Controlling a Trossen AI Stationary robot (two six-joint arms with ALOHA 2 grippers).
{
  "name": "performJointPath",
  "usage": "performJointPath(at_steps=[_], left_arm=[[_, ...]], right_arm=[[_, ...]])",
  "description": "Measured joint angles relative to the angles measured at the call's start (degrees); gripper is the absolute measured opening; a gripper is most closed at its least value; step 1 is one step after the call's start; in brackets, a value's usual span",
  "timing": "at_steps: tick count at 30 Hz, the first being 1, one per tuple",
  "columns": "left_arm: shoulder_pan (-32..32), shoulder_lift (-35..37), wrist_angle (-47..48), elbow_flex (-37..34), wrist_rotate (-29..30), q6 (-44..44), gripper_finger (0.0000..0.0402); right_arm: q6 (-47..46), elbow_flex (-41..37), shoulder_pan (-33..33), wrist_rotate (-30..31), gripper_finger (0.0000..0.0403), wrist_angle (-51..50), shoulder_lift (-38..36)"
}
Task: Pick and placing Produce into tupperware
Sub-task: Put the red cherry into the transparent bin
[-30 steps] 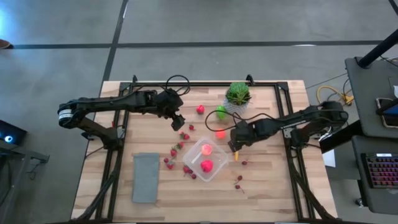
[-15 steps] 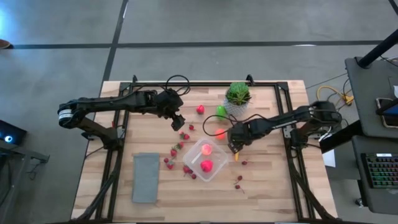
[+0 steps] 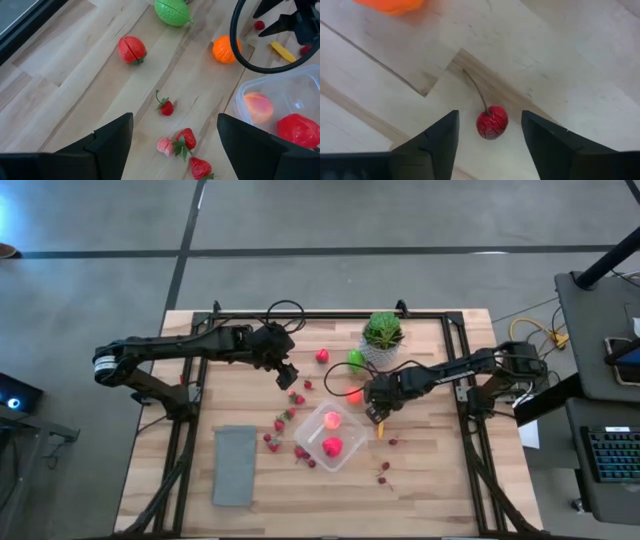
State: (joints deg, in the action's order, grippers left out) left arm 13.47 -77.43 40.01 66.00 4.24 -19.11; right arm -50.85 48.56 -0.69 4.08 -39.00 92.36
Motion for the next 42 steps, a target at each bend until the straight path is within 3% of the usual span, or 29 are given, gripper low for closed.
performJointPath(at_steps=[8,23,36,42], left_arm=[[0.01,0.00,-0.02,0.00,0.14,-0.02,0.0274],[0.01,0.00,-0.07,0.00,0.10,0.00,0.0274],[0.02,0.00,-0.07,0.02,0.08,0.00,0.0274],[0.02,0.00,-0.14,-0.20,-0.07,1.95,0.0274]], right_arm=[[0.56,-0.02,-0.05,0.27,0.0146,0.51,0.46],[0.98,0.00,-0.09,0.50,0.0085,0.46,1.77],[-0.13,0.16,-0.09,-2.77,0.0072,0.49,-1.99],[0.43,6.39,0.04,-3.98,0.0071,0.73,-7.90]])
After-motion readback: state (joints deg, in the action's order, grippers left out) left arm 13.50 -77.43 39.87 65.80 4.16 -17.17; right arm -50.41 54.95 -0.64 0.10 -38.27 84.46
